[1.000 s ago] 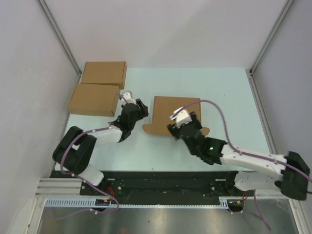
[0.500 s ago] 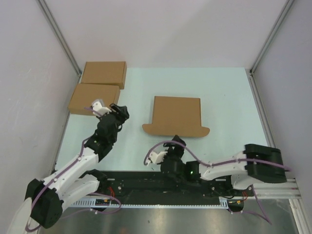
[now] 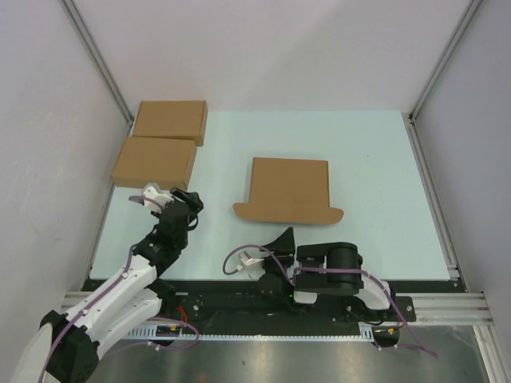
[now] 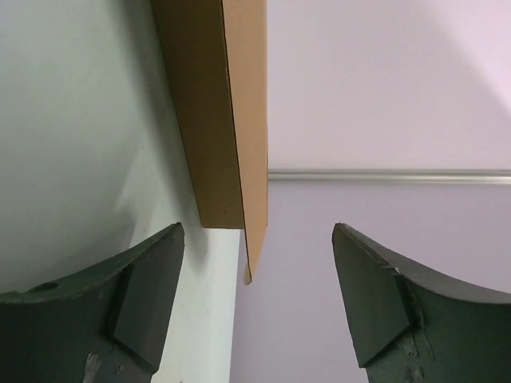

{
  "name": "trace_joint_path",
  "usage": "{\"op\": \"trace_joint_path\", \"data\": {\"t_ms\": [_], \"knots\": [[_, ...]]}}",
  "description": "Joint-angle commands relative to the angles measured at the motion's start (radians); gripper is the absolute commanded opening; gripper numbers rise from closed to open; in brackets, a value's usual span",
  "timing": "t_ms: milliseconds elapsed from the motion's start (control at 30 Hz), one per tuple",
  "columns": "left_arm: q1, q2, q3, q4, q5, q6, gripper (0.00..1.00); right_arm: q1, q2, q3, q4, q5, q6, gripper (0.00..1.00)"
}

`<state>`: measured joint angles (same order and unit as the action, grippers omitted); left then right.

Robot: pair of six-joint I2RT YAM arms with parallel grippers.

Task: Fold the paper box

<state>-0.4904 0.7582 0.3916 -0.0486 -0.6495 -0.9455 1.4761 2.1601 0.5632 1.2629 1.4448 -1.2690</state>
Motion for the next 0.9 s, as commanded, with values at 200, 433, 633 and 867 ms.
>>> {"op": "trace_joint_path", "data": {"t_ms": [200,433,633,867], "knots": [[0.004,0.043,0.023,-0.004,-0.029,-0.044,0.64,-0.195,0.118,-0.016,0.334,-0.167,-0.059,0.79],[0.004,0.093,0.044,0.004,-0.007,-0.038,0.64,-0.257,0.083,0.018,0.331,-0.195,-0.066,0.48],[0.004,0.089,0.036,0.016,0.007,-0.038,0.64,-0.252,0.072,0.018,0.331,-0.19,-0.069,0.18],[0.004,0.089,0.046,0.015,0.014,-0.038,0.64,-0.226,-0.13,0.038,0.331,-0.176,-0.156,0.02]]}}
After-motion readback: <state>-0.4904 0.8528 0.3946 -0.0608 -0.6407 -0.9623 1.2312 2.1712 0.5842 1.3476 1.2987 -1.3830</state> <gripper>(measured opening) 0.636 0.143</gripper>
